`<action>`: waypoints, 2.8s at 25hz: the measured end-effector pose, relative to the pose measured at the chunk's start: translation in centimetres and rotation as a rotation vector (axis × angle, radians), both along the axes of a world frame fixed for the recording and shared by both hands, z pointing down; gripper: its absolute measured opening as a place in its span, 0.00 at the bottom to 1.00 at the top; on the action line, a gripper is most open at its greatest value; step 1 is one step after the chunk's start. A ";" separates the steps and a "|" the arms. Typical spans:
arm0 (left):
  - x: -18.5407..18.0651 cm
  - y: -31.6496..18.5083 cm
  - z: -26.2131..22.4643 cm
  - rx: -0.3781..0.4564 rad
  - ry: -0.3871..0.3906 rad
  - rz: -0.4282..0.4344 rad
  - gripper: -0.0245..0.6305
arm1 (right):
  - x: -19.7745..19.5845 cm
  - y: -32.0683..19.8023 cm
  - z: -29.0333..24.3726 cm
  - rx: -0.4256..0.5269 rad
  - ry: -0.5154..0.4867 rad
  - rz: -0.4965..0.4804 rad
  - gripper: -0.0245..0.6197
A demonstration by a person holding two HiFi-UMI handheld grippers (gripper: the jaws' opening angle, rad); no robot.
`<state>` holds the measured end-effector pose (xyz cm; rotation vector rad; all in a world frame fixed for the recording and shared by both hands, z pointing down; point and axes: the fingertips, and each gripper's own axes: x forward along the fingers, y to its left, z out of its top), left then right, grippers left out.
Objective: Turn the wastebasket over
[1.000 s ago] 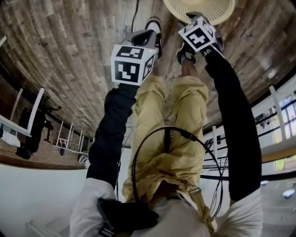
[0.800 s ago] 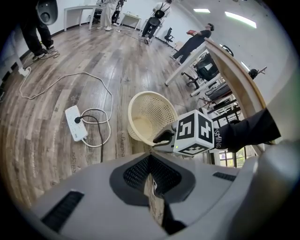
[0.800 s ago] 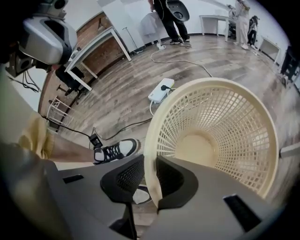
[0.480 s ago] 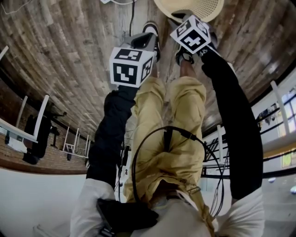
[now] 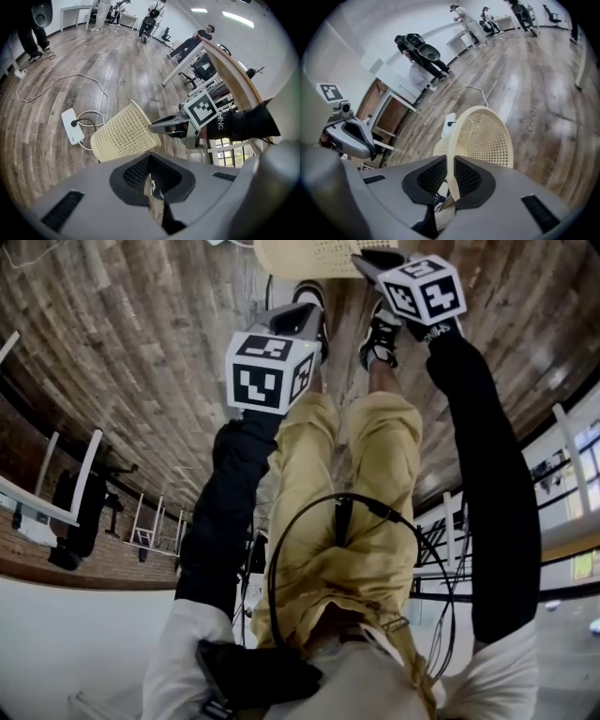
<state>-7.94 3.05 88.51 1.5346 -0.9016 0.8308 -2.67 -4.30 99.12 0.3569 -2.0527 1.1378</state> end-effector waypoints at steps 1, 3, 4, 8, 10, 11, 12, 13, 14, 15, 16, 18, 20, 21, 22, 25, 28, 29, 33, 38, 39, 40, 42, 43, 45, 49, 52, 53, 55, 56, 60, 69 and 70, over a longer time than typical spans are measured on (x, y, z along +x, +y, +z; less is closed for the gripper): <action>-0.2 0.2 0.2 -0.005 -0.002 -0.001 0.04 | 1.2 -0.2 0.8 0.006 0.046 0.019 0.14; -0.5 0.6 0.6 -0.013 -0.006 -0.006 0.04 | 3.6 -0.4 2.4 0.011 0.146 0.042 0.14; -0.5 0.7 0.8 -0.016 -0.007 -0.009 0.04 | 4.8 -0.4 3.2 0.005 0.194 0.052 0.14; -0.3 0.9 1.0 -0.017 0.000 -0.009 0.04 | 7.0 -0.2 4.8 -0.028 0.253 0.087 0.14; -0.3 0.9 1.3 -0.018 0.004 -0.001 0.04 | 6.7 -0.5 4.7 -0.004 0.243 0.089 0.14; -0.4 0.7 1.5 -0.018 0.005 -0.002 0.04 | 6.6 -0.8 4.7 0.002 0.233 0.100 0.14; -0.5 0.5 1.6 -0.017 0.004 -0.006 0.04 | 6.4 -1.1 4.6 0.000 0.224 0.113 0.14; -0.7 0.4 1.7 -0.017 0.002 -0.012 0.04 | 6.3 -1.2 4.5 -0.002 0.220 0.119 0.14; -0.8 0.3 1.7 -0.018 0.001 -0.019 0.04 | 6.1 -1.1 4.5 0.000 0.221 0.114 0.14; -0.7 0.3 1.6 -0.020 0.000 -0.023 0.04 | 6.1 -1.0 4.5 0.008 0.226 0.104 0.14; -0.6 0.4 1.5 -0.023 0.001 -0.024 0.04 | 6.1 -1.0 4.4 0.018 0.230 0.095 0.14; 0.0 0.3 1.2 -0.025 0.010 -0.012 0.04 | 6.1 -1.4 4.1 0.037 0.235 0.101 0.14; 0.3 0.0 0.9 -0.020 0.017 0.001 0.04 | 5.7 -2.3 3.5 0.049 0.234 0.121 0.14; 0.3 -0.3 0.7 -0.017 0.018 0.003 0.04 | 5.4 -2.6 3.3 0.050 0.234 0.130 0.15; 0.2 -0.5 0.5 -0.014 0.017 0.002 0.04 | 5.2 -3.0 3.0 0.050 0.234 0.139 0.16; 0.3 -1.2 -0.4 0.000 0.015 -0.008 0.04 | 5.1 -4.1 1.6 0.073 0.233 0.168 0.20; 0.7 -1.8 -1.8 0.016 0.020 -0.005 0.04 | 5.2 -5.5 -1.1 0.127 0.232 0.181 0.22; 0.7 -2.0 -2.4 0.022 0.020 -0.004 0.04 | 5.1 -5.9 -2.3 0.145 0.228 0.184 0.22; 1.0 -3.7 -5.1 0.063 0.023 0.001 0.04 | 4.2 -8.4 -8.4 0.254 0.187 0.217 0.22; 2.1 -4.0 -12.0 0.092 0.030 0.021 0.04 | 3.4 -7.8 -19.0 0.349 0.169 0.216 0.22; 2.4 -4.6 -13.8 0.117 0.030 0.025 0.04 | 3.2 -7.9 -21.6 0.369 0.156 0.222 0.20; 2.6 -5.5 -15.6 0.149 0.031 0.027 0.04 | 3.0 -8.3 -24.3 0.396 0.140 0.231 0.12; 2.9 -7.6 -19.5 0.223 0.036 0.017 0.04 | 2.5 -9.4 -30.0 0.453 0.095 0.259 0.07; 3.0 -8.6 -21.7 0.259 0.041 0.006 0.04 | 2.2 -9.8 -32.9 0.479 0.070 0.273 0.07; 3.2 -10.3 -26.0 0.327 0.055 -0.017 0.04 | 1.9 -10.7 -38.3 0.527 0.029 0.298 0.07; 3.9 -12.2 -34.3 0.457 0.061 -0.017 0.04 | 2.1 -11.2 -47.6 0.597 -0.030 0.335 0.07; 4.3 -12.2 -39.8 0.536 0.036 0.022 0.04 | 2.6 -10.5 -53.9 0.631 -0.062 0.343 0.07; 4.4 -12.1 -41.5 0.554 0.038 0.023 0.04 | 2.9 -10.1 -55.7 0.644 -0.068 0.344 0.07; 4.7 -11.7 -44.5 0.587 0.043 0.021 0.04 | 3.6 -9.2 -58.9 0.665 -0.082 0.348 0.07; 4.9 -11.5 -45.9 0.603 0.041 0.024 0.04 | 4.0 -8.6 -60.4 0.668 -0.093 0.358 0.07; 6.0 -11.2 -51.8 0.680 0.047 0.036 0.04 | 5.6 -6.9 -66.3 0.675 -0.142 0.430 0.07; 7.3 -11.8 -64.3 0.875 0.085 0.027 0.04 | 6.4 -5.3 -78.8 0.845 -0.195 0.466 0.07; 7.3 -11.8 -65.4 0.895 0.088 0.017 0.04 | 6.6 -5.3 -80.1 0.870 -0.201 0.477 0.07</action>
